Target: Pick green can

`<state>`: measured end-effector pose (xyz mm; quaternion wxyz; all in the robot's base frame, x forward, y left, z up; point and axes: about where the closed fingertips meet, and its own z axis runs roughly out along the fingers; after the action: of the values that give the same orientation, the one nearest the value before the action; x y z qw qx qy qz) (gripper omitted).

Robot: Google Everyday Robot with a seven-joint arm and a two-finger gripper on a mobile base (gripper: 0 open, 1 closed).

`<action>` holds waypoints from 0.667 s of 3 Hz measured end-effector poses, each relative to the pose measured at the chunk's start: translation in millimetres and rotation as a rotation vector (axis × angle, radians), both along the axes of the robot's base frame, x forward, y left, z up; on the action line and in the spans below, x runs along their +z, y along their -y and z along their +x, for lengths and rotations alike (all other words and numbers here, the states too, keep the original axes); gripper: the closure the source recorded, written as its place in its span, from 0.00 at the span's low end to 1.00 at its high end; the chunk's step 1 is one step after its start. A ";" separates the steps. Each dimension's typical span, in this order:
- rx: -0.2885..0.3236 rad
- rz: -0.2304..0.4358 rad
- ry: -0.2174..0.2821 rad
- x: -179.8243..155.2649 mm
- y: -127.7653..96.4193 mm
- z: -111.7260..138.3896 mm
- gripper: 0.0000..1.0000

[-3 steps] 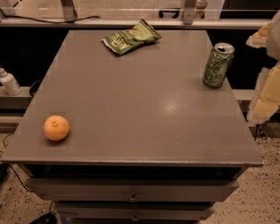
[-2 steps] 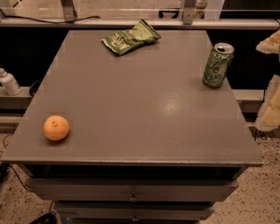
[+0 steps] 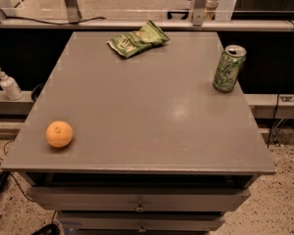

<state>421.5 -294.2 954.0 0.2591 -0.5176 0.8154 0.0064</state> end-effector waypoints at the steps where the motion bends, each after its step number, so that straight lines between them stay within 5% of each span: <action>1: -0.042 0.122 0.060 -12.1 20.4 14.0 0.00; 2: -0.082 0.274 0.129 -32.5 32.6 42.5 0.00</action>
Offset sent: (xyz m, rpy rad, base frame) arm 0.0790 -0.0549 -0.0553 0.4660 -0.2175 -0.1409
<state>464.0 -326.7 921.5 0.3791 -0.4429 0.8091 0.0736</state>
